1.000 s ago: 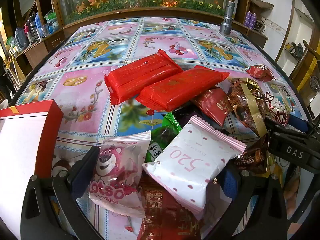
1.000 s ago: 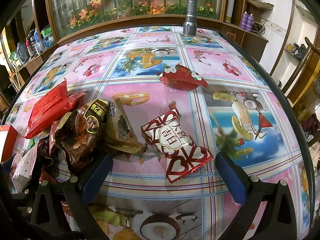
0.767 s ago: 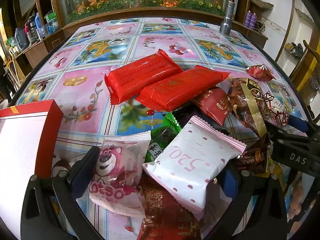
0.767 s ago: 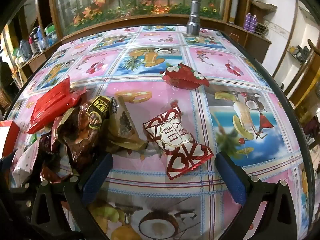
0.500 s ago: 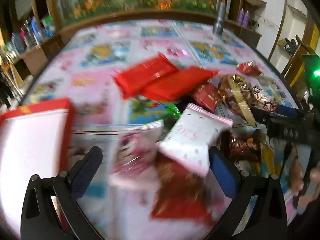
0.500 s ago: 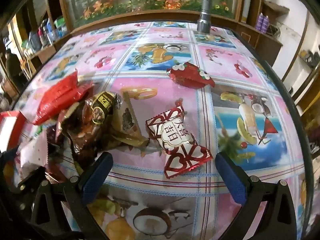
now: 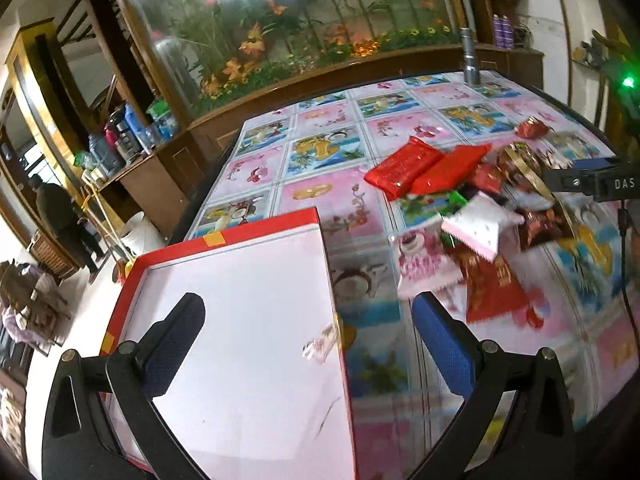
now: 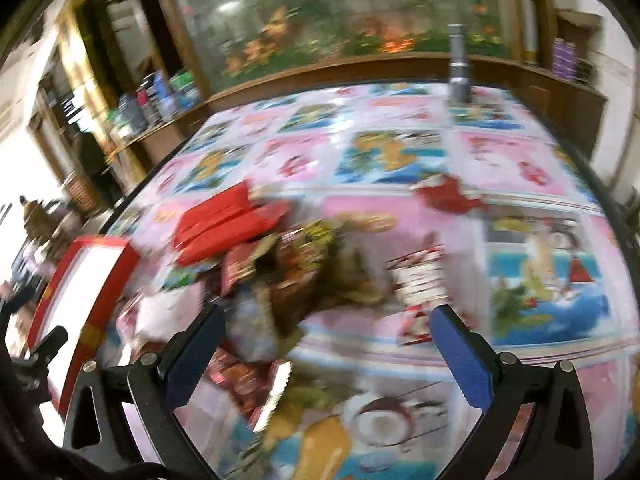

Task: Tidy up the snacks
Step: 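Reach left gripper to white printed pack while right gripper reaches brown chocolate pack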

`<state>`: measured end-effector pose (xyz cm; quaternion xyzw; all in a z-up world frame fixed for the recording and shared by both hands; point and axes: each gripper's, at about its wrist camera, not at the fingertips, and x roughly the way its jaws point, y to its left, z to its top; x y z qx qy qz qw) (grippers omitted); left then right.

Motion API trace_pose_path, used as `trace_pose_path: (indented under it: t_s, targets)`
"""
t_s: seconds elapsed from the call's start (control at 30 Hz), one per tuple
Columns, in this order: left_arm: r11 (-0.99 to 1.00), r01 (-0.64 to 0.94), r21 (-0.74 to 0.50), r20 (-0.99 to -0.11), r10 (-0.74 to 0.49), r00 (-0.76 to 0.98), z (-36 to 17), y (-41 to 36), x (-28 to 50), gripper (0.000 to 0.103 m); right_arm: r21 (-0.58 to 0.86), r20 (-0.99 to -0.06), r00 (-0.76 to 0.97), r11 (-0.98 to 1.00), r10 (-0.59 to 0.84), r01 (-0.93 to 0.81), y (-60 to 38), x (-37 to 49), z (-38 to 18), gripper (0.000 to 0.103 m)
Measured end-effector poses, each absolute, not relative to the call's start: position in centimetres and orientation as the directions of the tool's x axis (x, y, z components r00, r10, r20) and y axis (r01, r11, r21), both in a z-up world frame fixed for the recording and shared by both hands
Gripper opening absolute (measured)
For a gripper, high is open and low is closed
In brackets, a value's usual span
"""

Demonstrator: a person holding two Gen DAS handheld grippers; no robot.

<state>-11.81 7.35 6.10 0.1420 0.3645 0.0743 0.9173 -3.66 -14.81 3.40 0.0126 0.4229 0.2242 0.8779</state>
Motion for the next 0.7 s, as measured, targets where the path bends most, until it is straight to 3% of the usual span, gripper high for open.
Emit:
trace_pose_path:
  t_s: [0.23, 0.43, 0.63, 0.7]
  targets:
    - [0.963, 0.054, 0.265, -0.672, 0.144, 0.727, 6.3, 7.3, -12.5, 0.103, 0.178, -0.747, 0.469, 0.821, 0.471, -0.542, -11.4, -5.4, 2.6, 0.102]
    - [0.947, 0.083, 0.309, -0.655, 0.149, 0.741, 6.7, 7.1, -13.1, 0.103, 0.157, -0.802, 0.394, 0.795, 0.448, -0.585, -9.9, -5.2, 1.0, 0.097]
    - [0.951, 0.145, 0.273, -0.682, 0.085, 0.727, 7.0, 6.8, -13.3, 0.103, 0.119, -0.818, 0.381, 0.774, 0.431, -0.622, -9.9, -5.2, 0.8, 0.085]
    - [0.952, 0.165, 0.258, -0.687, 0.06, 0.725, 7.2, 6.6, -13.3, 0.103, 0.08, -0.827, 0.392, 0.774, 0.403, -0.629, -10.0, -5.4, 0.8, 0.073]
